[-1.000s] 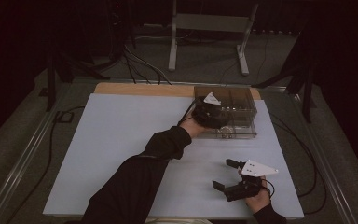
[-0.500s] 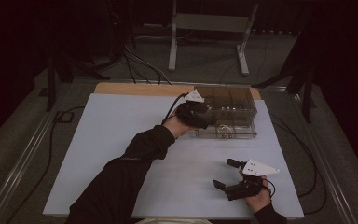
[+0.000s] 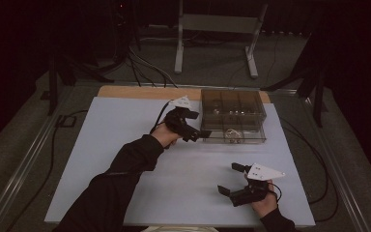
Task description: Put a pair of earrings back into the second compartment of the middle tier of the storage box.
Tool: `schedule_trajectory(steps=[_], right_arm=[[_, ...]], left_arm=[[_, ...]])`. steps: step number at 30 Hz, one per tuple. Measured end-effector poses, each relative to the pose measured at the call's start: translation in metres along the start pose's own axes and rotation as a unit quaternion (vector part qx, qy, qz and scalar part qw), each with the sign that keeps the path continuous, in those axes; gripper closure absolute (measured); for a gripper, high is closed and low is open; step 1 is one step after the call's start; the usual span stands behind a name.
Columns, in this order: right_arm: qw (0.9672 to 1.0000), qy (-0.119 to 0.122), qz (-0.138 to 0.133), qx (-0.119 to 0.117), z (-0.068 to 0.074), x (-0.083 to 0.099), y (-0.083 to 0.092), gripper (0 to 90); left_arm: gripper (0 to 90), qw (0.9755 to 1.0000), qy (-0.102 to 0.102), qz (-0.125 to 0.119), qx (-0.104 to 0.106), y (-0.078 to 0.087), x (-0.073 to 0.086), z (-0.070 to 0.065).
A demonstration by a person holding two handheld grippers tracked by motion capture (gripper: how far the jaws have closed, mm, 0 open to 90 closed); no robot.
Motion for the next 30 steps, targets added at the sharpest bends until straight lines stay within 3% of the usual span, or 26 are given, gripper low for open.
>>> schedule_trajectory(steps=[5,10,22,24,28,30], right_arm=[[1.0000,0.002,0.001,-0.002,0.000,0.000,-0.001,0.0],[1.0000,0.000,0.001,-0.001,0.000,0.000,-0.001,0.0],[1.0000,-0.002,0.002,0.002,0.000,0.001,-0.001,0.0],[1.0000,-0.001,0.002,0.002,0.000,0.001,-0.001,0.0],[1.0000,-0.002,0.002,0.002,0.000,0.001,-0.001,0.0],[1.0000,-0.002,0.002,0.002,0.000,0.001,-0.001,0.0]], left_arm=[[1.0,1.0000,0.000,-0.004,-0.004,0.017,0.008,-0.002],[0.8,0.9999,0.003,0.000,-0.012,0.039,0.027,-0.002],[0.8,0.9996,0.001,0.000,-0.030,0.064,0.059,-0.004],[0.8,0.9993,0.005,0.004,-0.036,0.072,0.073,-0.004],[0.8,0.9990,0.005,0.010,-0.043,0.078,0.086,-0.005],[0.8,0.9988,0.016,0.010,-0.044,0.085,0.099,-0.005]])
Point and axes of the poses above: each handheld gripper's, and its own axes: y roughly backward along the jaws, x roughly out of its underside, z roughly to its left, the point moved 6 cm from there along -y, roughly forward along the jaws, and after that the axes turned 1 degree about y, right-handed, at the moved point
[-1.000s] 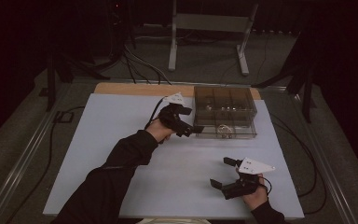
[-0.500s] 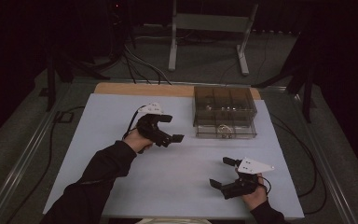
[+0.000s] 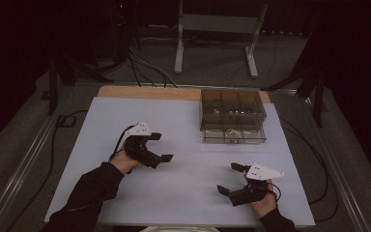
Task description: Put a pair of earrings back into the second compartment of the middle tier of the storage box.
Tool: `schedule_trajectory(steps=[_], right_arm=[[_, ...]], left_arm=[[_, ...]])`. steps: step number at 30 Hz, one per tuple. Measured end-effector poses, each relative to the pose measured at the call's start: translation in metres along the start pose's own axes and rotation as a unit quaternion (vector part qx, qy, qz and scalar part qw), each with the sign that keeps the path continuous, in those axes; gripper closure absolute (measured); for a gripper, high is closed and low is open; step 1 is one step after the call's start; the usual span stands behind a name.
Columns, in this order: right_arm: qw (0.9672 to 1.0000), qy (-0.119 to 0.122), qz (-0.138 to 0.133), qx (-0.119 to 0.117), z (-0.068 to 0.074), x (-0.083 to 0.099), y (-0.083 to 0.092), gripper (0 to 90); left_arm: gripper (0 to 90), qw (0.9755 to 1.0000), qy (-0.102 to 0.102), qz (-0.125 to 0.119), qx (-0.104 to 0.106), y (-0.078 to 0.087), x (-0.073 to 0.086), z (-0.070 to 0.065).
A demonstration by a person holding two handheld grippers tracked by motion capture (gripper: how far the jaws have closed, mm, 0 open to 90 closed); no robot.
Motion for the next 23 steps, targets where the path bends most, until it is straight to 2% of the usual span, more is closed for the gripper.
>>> schedule_trajectory(steps=[8,9,13,18,23], right_arm=[[1.0000,0.000,0.001,0.000,0.000,0.000,0.000,0.0],[1.0000,0.000,0.001,0.000,0.000,0.000,0.000,0.0],[1.0000,0.000,0.002,0.001,0.000,0.001,0.000,0.0],[1.0000,0.000,0.003,0.000,0.000,0.001,0.000,0.0],[1.0000,0.002,0.004,0.001,0.000,0.002,-0.001,0.0]], left_arm=[[0.8,0.9996,0.025,0.000,-0.016,0.015,0.034,0.006],[0.8,0.9996,0.025,0.000,-0.016,0.015,0.034,0.006],[0.8,0.9988,0.040,0.000,-0.030,0.026,0.057,0.010],[0.8,0.9977,0.047,0.004,-0.049,0.045,0.077,0.009],[0.8,0.9962,0.056,-0.010,-0.066,0.064,0.093,0.008]])
Point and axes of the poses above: each handheld gripper's, and its own axes: y roughly backward along the jaws, x roughly out of its underside, z roughly to its left, the point moved 6 cm from there along -y, roughly forward along the jaws, and after that the axes turned 1 degree about y, right-handed, at the moved point
